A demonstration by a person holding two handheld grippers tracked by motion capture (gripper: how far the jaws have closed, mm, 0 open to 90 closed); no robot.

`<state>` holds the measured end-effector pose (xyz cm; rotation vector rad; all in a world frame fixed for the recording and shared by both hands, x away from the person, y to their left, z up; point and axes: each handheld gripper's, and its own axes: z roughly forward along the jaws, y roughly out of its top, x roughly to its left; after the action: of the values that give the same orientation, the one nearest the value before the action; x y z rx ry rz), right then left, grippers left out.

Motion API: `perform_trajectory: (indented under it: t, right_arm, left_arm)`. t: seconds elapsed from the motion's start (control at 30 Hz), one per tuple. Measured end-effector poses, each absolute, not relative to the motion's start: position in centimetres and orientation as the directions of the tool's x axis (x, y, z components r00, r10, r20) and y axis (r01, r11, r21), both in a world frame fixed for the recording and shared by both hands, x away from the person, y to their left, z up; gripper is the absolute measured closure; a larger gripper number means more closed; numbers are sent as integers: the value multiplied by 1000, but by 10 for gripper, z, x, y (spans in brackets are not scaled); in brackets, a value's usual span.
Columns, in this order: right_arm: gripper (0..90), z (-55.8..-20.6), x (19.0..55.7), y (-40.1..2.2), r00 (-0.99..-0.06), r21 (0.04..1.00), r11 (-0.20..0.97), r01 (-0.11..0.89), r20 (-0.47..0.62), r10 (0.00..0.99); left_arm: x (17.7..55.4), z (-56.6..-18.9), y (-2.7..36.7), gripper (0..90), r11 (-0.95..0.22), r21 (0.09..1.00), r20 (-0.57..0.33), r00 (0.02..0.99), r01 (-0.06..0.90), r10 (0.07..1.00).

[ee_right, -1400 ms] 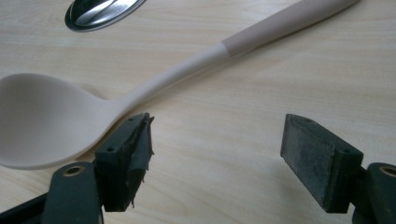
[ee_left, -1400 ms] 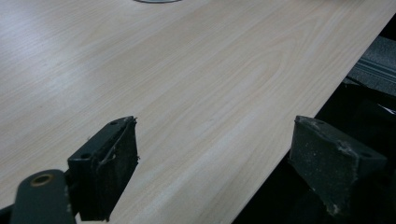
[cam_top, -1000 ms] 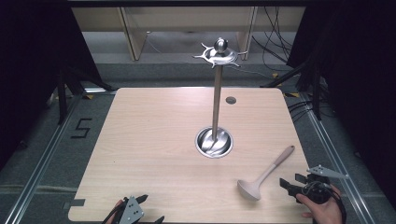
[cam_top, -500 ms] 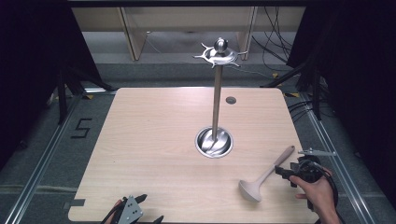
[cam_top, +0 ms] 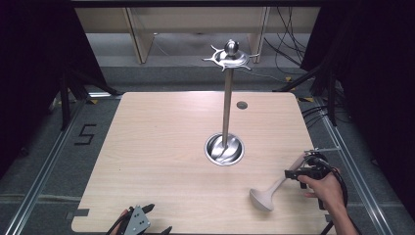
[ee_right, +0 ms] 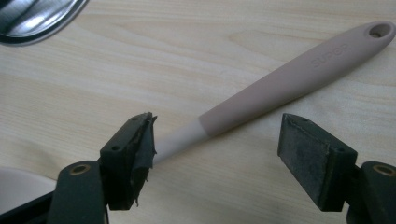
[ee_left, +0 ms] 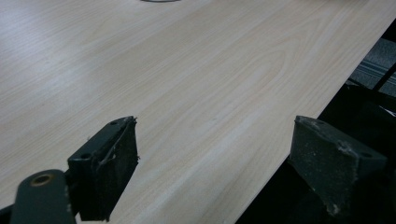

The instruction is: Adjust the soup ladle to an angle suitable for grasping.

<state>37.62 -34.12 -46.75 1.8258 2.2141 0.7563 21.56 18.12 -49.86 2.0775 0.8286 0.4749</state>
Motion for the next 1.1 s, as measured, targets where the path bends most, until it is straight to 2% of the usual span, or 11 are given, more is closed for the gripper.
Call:
perform_trajectory:
  t: [0.13,0.17,0.2,0.3,0.4,0.43,0.57,0.63,0.7,0.77,1.1]
  right_arm:
    - [283,-470,380,-332,-181,465,90,881,156,971]
    - [283,-469,383,-336,-260,430,178,885,138,956]
    - [283,-470,382,-332,-225,417,140,898,162,961]
    - [283,-469,386,-334,-270,427,189,884,138,953]
    - [283,-469,388,-331,-263,423,180,888,146,954]
    - [282,-469,388,-327,-220,408,134,903,170,961]
    - [279,-475,390,-330,-243,413,162,896,152,958]
    - [288,-474,389,-322,-123,350,34,936,237,964]
    - [284,-476,391,-327,-160,362,71,929,221,962]
    - [279,-476,393,-321,-91,338,6,941,236,967]
    - [264,-477,406,-305,-158,292,116,949,125,979]
  left_arm:
    - [215,-497,181,148,-446,806,33,722,389,691]
    - [215,-497,181,147,-443,805,28,722,393,691]
    - [214,-498,179,148,-414,819,5,717,398,698]
    - [214,-498,179,148,-411,820,3,715,398,699]
    - [214,-498,179,147,-410,822,4,715,396,700]
    - [215,-497,180,147,-429,813,17,720,393,694]
    - [214,-497,179,148,-419,818,9,719,395,695]
    - [215,-498,179,148,-420,816,7,719,397,695]
    - [215,-499,178,148,-412,825,17,711,387,703]
    - [215,-498,179,147,-424,816,12,723,392,691]
    - [215,-498,178,148,-421,820,12,724,388,690]
